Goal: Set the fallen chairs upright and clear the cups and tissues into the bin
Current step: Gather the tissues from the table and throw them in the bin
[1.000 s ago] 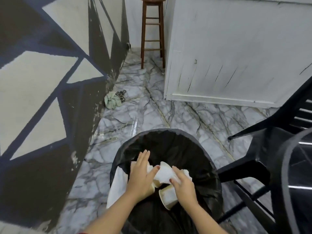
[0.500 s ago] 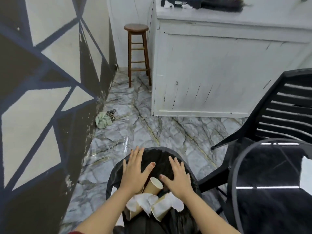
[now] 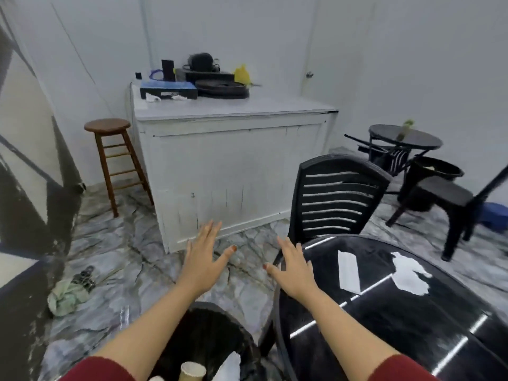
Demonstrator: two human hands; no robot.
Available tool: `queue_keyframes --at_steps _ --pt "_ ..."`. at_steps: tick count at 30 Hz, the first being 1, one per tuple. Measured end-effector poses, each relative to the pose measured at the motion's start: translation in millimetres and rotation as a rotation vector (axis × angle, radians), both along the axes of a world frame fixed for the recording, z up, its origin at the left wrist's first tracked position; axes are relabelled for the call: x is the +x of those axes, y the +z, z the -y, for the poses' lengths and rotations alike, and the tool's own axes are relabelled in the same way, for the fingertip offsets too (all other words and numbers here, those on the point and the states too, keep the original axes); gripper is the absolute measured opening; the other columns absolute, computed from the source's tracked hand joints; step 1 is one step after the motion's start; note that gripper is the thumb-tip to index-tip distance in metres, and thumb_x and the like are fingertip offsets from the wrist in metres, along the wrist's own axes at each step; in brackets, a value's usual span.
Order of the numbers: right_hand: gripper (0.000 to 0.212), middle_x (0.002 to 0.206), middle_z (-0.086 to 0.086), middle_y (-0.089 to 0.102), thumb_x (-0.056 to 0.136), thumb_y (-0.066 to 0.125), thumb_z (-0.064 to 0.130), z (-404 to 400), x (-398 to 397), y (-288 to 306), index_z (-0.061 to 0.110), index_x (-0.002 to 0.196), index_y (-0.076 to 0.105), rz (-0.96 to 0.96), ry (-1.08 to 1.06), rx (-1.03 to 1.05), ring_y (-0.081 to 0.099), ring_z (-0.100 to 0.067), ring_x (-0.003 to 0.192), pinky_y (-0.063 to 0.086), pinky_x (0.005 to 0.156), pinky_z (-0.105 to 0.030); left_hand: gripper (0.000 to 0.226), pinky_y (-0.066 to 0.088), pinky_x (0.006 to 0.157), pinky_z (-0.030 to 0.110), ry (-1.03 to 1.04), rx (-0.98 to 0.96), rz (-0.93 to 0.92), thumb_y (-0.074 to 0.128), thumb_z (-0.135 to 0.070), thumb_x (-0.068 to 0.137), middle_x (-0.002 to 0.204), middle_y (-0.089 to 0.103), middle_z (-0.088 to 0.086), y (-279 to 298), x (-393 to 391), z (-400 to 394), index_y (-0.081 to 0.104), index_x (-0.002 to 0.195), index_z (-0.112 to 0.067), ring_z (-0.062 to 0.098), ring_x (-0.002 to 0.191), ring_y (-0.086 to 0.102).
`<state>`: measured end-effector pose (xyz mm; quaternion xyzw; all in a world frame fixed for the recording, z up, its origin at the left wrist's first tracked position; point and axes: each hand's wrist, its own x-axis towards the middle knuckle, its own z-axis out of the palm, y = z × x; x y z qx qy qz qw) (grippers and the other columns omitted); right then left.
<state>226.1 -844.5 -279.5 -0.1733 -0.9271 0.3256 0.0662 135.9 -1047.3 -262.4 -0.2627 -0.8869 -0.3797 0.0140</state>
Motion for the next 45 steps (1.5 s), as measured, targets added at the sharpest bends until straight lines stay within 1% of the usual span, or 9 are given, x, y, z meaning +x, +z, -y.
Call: queue_keyframes --at_steps 8,12,18,23,29,33,37,40,45 --pt "0.076 0.16 0.008 0.003 0.086 0.053 0.053 -133.0 74.5 4.7 0.037 0.147 0.011 0.012 -0.303 -0.012 -0.006 -0.02 0.147 0.003 0.115 -0.057 0.067 0.008 0.119 0.049 -0.23 0.001 0.008 0.045 -0.051 0.09 0.159 0.011 -0.005 -4.0 26.0 -152.4 0.017 0.147 -0.03 0.012 0.145 0.007" --pt "0.077 0.16 0.007 0.002 0.086 0.051 0.055 -194.7 102.4 -2.9 0.036 0.147 0.01 0.032 -0.391 -0.004 -0.008 -0.02 0.147 0.003 0.115 -0.056 0.068 0.012 0.119 0.048 -0.326 0.003 0.017 0.044 -0.056 0.088 0.158 0.01 -0.009 -12.5 44.9 -216.4 0.017 0.146 -0.034 0.01 0.145 0.01" --pt "0.076 0.16 0.007 0.003 0.086 0.053 0.052 -272.3 131.8 -20.9 0.034 0.147 0.011 0.053 -0.473 -0.011 -0.006 -0.019 0.147 0.004 0.115 -0.055 0.065 0.007 0.119 0.042 -0.369 0.031 0.123 0.043 -0.057 0.088 0.157 0.008 -0.014 -33.4 66.9 -290.8 0.018 0.145 -0.038 0.006 0.143 0.01" --pt "0.079 0.16 0.007 0.0 0.085 0.054 0.053 -306.2 139.6 -39.0 0.034 0.147 0.009 0.07 -0.502 -0.076 -0.007 -0.02 0.147 0.002 0.116 -0.056 0.064 0.005 0.117 0.037 -0.379 0.03 0.215 0.044 -0.058 0.087 0.151 0.006 -0.025 -56.3 69.2 -320.4 0.02 0.144 -0.04 0.006 0.144 0.012" --pt "0.081 0.16 0.007 0.0 0.084 0.055 0.054 -331.7 134.7 -61.0 0.034 0.147 0.008 0.101 -0.509 -0.105 -0.007 -0.02 0.147 0.001 0.116 -0.055 0.063 0.002 0.119 0.041 -0.376 -0.055 0.235 0.043 -0.055 0.089 0.157 0.008 -0.014 -76.4 59.1 -352.0 0.019 0.145 -0.039 0.005 0.143 0.01" --pt "0.083 0.16 0.007 0.0 0.083 0.056 0.055 -344.5 125.9 -77.6 0.035 0.147 0.007 0.131 -0.497 -0.098 -0.007 -0.02 0.147 0.002 0.116 -0.054 0.062 0.0 0.12 0.043 -0.369 -0.109 0.232 0.04 -0.057 0.089 0.158 0.009 -0.014 -94.3 55.5 -367.8 0.017 0.144 -0.04 0.004 0.144 0.008" --pt "0.085 0.16 0.006 -0.003 0.082 0.056 0.056 -354.1 112.8 -91.7 0.034 0.147 0.006 0.158 -0.474 -0.069 -0.008 -0.021 0.147 0.002 0.116 -0.052 0.064 -0.007 0.117 0.042 -0.354 -0.181 0.207 0.035 -0.062 0.087 0.158 0.007 -0.014 -118.0 53.8 -375.9 0.013 0.144 -0.043 0.004 0.144 0.002" --pt "0.088 0.16 0.003 -0.003 0.08 0.056 0.059 -361.1 102.8 -101.5 0.034 0.147 0.005 0.163 -0.466 0.011 -0.01 -0.023 0.146 0.002 0.117 -0.051 0.069 -0.013 0.115 0.039 -0.348 -0.241 0.174 0.029 -0.068 0.083 0.158 0.001 -0.014 -133.2 54.7 -378.5 0.007 0.144 -0.045 0.003 0.143 -0.007" --pt "0.093 0.16 0.003 -0.007 0.077 0.053 0.066 -372.0 86.9 -118.5 0.039 0.146 -0.003 0.186 -0.416 0.12 -0.014 -0.022 0.146 -0.001 0.117 -0.05 0.082 -0.017 0.113 0.035 -0.318 -0.404 -0.024 0.006 -0.081 0.076 0.153 -0.015 -0.016 -152.1 62.3 -380.4 -0.005 0.145 -0.039 0.007 0.141 -0.021"
